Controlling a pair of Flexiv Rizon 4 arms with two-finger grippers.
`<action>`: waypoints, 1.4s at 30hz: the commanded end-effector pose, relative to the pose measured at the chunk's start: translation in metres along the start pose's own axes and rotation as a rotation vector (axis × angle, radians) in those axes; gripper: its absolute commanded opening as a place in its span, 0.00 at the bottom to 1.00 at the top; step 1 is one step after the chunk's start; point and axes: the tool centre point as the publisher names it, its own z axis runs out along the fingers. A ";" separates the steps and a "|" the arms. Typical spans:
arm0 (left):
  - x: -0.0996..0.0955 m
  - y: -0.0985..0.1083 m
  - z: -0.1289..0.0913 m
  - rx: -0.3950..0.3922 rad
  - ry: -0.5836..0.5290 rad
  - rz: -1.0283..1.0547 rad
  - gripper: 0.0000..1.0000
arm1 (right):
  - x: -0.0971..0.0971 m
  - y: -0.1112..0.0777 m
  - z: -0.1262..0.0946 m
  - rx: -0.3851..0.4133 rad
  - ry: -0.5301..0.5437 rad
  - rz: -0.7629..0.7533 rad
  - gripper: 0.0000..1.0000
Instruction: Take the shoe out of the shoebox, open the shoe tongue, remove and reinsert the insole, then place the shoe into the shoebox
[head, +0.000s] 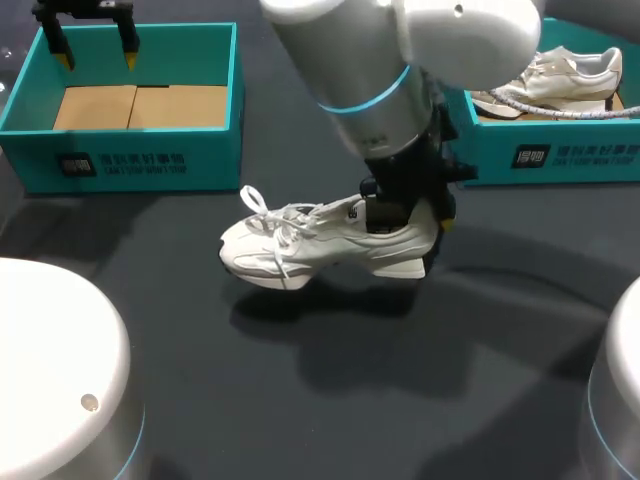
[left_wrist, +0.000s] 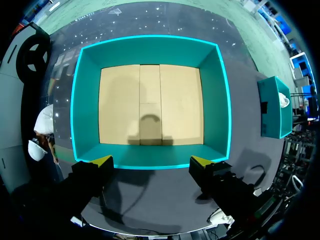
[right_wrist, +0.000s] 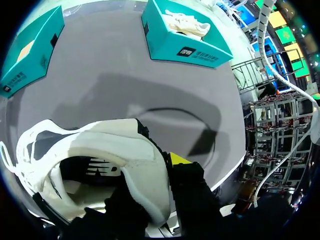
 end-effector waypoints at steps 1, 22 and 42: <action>0.000 0.000 0.000 0.000 -0.001 0.000 1.00 | 0.035 -0.013 0.017 0.012 -0.041 0.101 0.00; 0.000 0.000 0.000 0.000 -0.001 0.000 1.00 | 0.053 -0.027 0.080 0.089 0.052 0.148 0.00; 0.000 0.000 0.000 0.000 -0.001 0.000 1.00 | 0.057 -0.034 0.113 0.150 0.074 0.117 0.00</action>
